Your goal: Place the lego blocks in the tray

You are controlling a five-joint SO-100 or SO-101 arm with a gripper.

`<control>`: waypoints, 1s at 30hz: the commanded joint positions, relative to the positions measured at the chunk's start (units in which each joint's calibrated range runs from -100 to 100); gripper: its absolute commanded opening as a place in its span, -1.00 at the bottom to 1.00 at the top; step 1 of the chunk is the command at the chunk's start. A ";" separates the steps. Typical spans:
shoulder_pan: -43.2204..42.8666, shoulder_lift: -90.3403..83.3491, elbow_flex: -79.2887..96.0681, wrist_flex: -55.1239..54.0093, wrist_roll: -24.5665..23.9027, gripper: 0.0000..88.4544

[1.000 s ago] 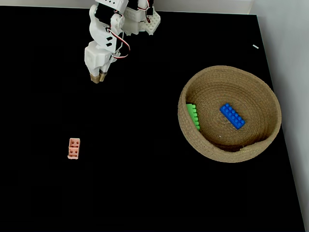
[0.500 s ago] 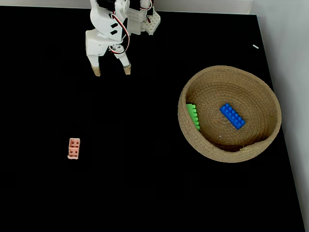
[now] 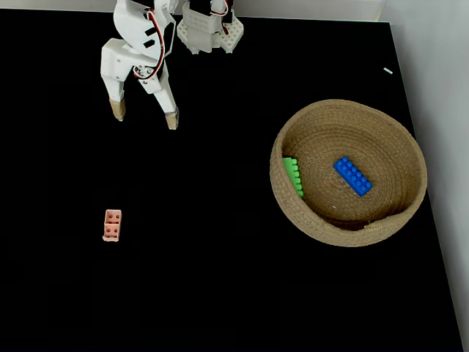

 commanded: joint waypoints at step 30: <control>0.42 41.13 -39.94 -6.86 4.74 -0.23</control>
